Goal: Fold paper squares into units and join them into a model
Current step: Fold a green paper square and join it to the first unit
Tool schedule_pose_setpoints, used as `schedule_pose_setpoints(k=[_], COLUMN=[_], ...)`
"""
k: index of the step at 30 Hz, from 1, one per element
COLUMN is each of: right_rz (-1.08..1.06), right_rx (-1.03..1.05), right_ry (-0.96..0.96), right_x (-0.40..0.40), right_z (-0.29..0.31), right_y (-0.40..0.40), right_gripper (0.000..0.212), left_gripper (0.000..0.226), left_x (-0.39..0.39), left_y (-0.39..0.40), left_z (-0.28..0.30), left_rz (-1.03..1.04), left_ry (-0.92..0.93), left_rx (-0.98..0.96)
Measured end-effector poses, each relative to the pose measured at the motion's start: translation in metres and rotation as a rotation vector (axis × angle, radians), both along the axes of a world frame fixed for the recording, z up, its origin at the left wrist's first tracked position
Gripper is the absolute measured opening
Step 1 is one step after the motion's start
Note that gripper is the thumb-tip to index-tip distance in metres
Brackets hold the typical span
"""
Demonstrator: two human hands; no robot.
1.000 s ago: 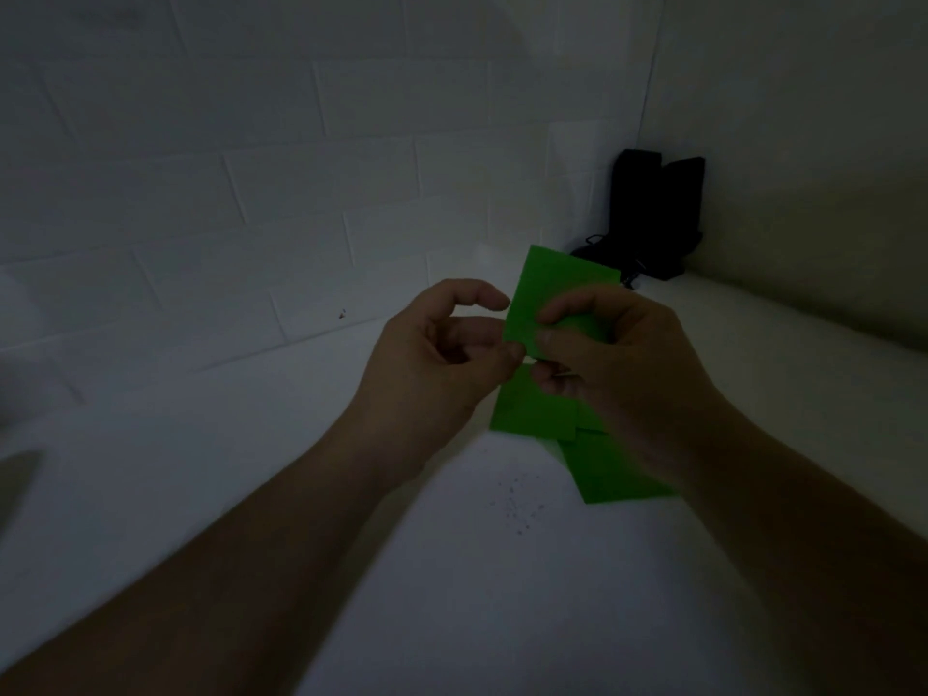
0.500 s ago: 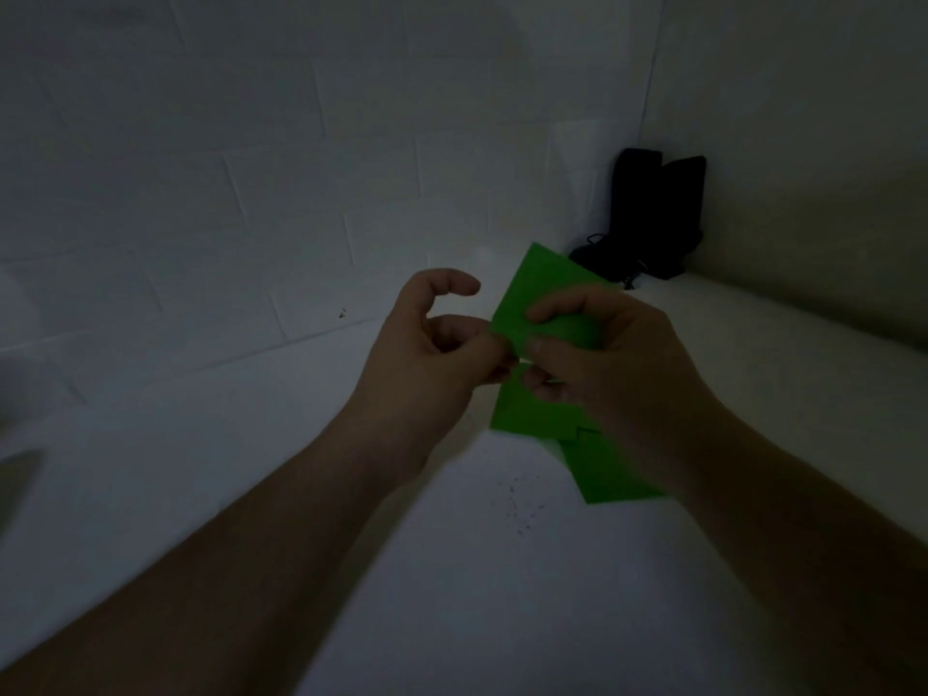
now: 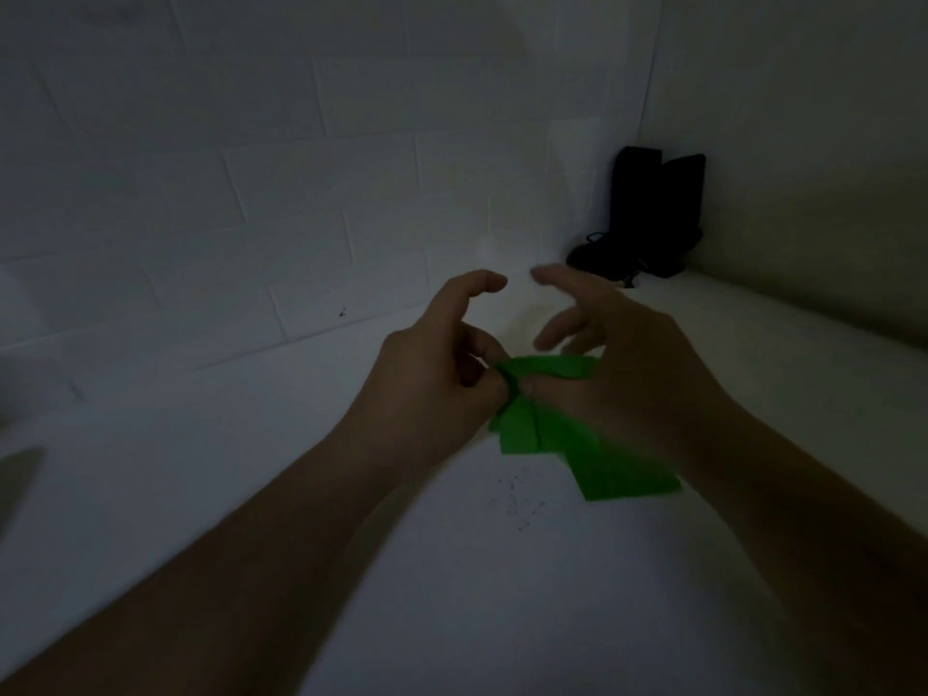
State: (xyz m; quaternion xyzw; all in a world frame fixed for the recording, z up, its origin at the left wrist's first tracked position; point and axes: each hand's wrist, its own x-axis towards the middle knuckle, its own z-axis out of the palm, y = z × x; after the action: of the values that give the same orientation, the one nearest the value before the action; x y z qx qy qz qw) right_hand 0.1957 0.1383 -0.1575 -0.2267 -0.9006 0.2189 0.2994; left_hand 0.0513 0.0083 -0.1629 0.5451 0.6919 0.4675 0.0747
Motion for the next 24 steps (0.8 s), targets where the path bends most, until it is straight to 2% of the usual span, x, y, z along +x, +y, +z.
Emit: schedule_pose_setpoints(k=[3, 5, 7, 11, 15, 20, 24], right_rz=[0.006, 0.022, 0.027, 0.030, 0.110, 0.231, 0.264], right_rx=[-0.010, -0.130, -0.285, -0.550, -0.596, -0.583, -0.563], right_ry=[-0.044, 0.011, 0.123, 0.323, 0.319, 0.267, 0.297], right_x=[-0.002, -0.004, -0.005, -0.007, -0.004, -0.001, 0.000], right_z=[-0.003, -0.005, -0.007, -0.003, 0.001, 0.004, 0.002], right_y=[-0.002, -0.004, -0.006, -0.010, -0.010, -0.005, -0.005], right_gripper=[0.054, 0.038, 0.033, 0.033, 0.039, 0.060, 0.048], left_gripper=[0.071, 0.068, 0.063, 0.035, 0.017, 0.012, 0.016], left_x=[0.001, 0.000, 0.000, 0.000, -0.003, -0.008, -0.009], left_y=[0.003, 0.006, 0.007, 0.010, 0.012, 0.013, 0.012], left_z=[-0.002, -0.004, -0.005, -0.004, -0.005, -0.006, -0.007], left_rz=[-0.026, -0.025, -0.017, -0.069, -0.098, -0.058, -0.086], left_ry=[-0.021, -0.148, -0.294, -0.493, -0.645, -0.642, -0.584], left_rx=[0.012, 0.058, 0.098, 0.085, 0.127, 0.166, 0.181])
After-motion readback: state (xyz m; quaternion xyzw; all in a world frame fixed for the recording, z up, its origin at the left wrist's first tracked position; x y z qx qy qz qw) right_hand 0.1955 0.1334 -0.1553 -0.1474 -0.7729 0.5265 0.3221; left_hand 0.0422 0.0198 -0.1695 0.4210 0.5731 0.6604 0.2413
